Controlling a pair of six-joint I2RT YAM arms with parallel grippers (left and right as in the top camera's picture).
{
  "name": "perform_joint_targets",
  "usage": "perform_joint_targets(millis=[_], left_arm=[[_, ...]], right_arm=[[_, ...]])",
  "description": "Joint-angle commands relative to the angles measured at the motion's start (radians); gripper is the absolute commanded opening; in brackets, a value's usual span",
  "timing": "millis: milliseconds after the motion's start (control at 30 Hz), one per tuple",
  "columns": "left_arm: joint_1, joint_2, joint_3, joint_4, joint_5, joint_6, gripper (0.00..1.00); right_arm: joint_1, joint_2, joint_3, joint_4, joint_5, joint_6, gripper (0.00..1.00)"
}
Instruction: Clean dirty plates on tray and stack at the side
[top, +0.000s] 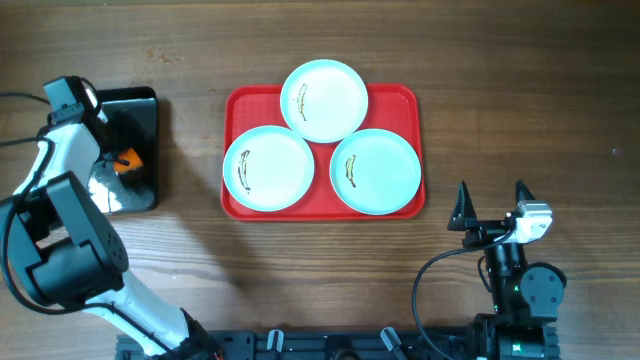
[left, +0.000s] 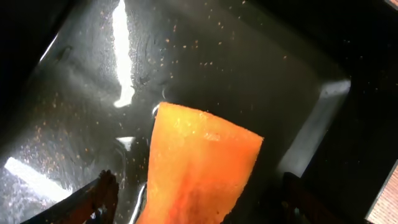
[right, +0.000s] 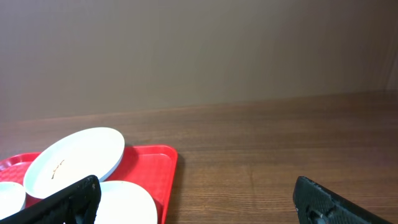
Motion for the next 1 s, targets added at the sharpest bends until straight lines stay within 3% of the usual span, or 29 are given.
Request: perform_joint_targets(millis=[0, 100, 267, 400, 867, 967], left_arm=[[0.002, 0.026, 0.006, 0.006, 0.011, 0.056, 0.86], [0.002, 0.049, 0.006, 0.015, 0.011, 0.055, 0.84], [0.001, 0.057, 0.006, 0.026, 0.011, 0.056, 0.73], [0.001, 0.057, 0.006, 0.022, 0.011, 0.067, 0.58], [0.001, 0.057, 0.006, 0.0, 0.008, 0.081, 0.55], [0.001, 0.057, 0.006, 0.0, 0.007, 0.081, 0.44]], right_arm=[[-0.004, -0.005, -0.001, 0.005, 0.011, 0.01, 1.0], [-0.004, -0.005, -0.001, 0.005, 0.011, 0.01, 1.0], [-0.004, -0.005, -0.001, 0.005, 0.011, 0.01, 1.0], [-0.004, -0.005, -0.001, 0.005, 0.011, 0.01, 1.0], [-0.004, -0.005, -0.001, 0.005, 0.011, 0.01, 1.0], [-0.004, -0.005, -0.001, 0.005, 0.011, 0.01, 1.0]])
